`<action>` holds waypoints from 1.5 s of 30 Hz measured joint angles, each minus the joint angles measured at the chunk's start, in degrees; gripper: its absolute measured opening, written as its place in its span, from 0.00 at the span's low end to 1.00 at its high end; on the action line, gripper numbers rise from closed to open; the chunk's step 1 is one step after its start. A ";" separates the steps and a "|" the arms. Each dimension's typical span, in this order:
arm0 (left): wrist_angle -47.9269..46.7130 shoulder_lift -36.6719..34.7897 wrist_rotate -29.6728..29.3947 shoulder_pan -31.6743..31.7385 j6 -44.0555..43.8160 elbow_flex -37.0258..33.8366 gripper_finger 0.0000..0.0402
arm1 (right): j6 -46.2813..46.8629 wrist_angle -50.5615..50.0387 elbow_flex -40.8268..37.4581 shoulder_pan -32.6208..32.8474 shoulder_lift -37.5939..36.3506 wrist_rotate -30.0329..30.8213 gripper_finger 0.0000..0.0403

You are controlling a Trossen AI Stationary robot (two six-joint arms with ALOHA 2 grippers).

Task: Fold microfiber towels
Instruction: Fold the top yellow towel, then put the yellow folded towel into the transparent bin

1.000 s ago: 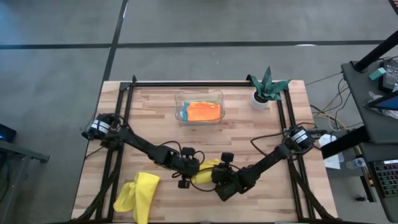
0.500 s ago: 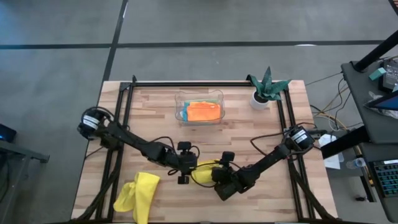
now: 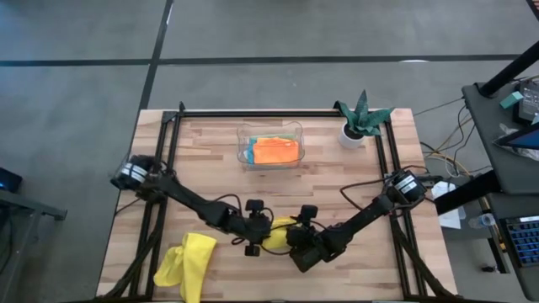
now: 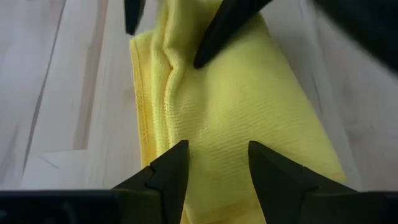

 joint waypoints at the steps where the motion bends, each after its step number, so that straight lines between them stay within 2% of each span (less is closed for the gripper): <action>1: 0.14 0.37 -0.01 0.00 0.00 0.02 0.38 | -0.17 -0.37 0.22 0.00 0.00 0.02 0.52; 8: -0.46 1.53 0.04 0.00 -0.05 0.02 0.38 | 0.04 -5.95 2.72 0.16 -0.31 1.79 0.52; 13: -0.48 1.44 0.09 0.02 -0.02 0.16 0.38 | 0.69 -12.34 6.51 1.43 -0.31 5.48 0.52; 17: -1.14 1.24 0.13 0.02 0.02 0.17 0.38 | 4.90 -20.65 10.25 3.00 -0.44 7.29 0.52; 21: -5.73 -1.36 0.19 0.04 0.18 0.85 0.37 | 9.97 -27.97 12.38 5.19 -0.46 7.84 0.52; 26: -8.85 -5.74 -0.93 -0.08 1.64 1.70 0.37 | 10.66 -28.19 12.72 8.75 -0.46 7.76 0.52; 31: -7.25 -7.35 -1.54 -2.03 2.95 1.70 0.37 | 14.06 -27.98 12.67 12.12 -0.46 7.74 0.52; 36: -2.43 -5.00 -1.68 -7.33 5.05 1.70 0.37 | 17.19 -28.01 12.45 14.51 -0.34 8.15 0.52; 39: -2.18 -3.62 -4.85 -9.99 5.09 1.79 0.37 | 17.47 -28.00 12.31 15.01 -0.28 9.77 0.52; 42: -1.57 -2.71 -7.12 -11.51 4.29 2.13 0.37 | 17.44 -27.99 12.31 14.90 -0.28 10.54 0.52; 45: -2.23 -1.86 -7.00 -11.65 3.43 2.38 0.38 | 17.31 -27.97 12.29 14.66 -0.26 10.61 0.52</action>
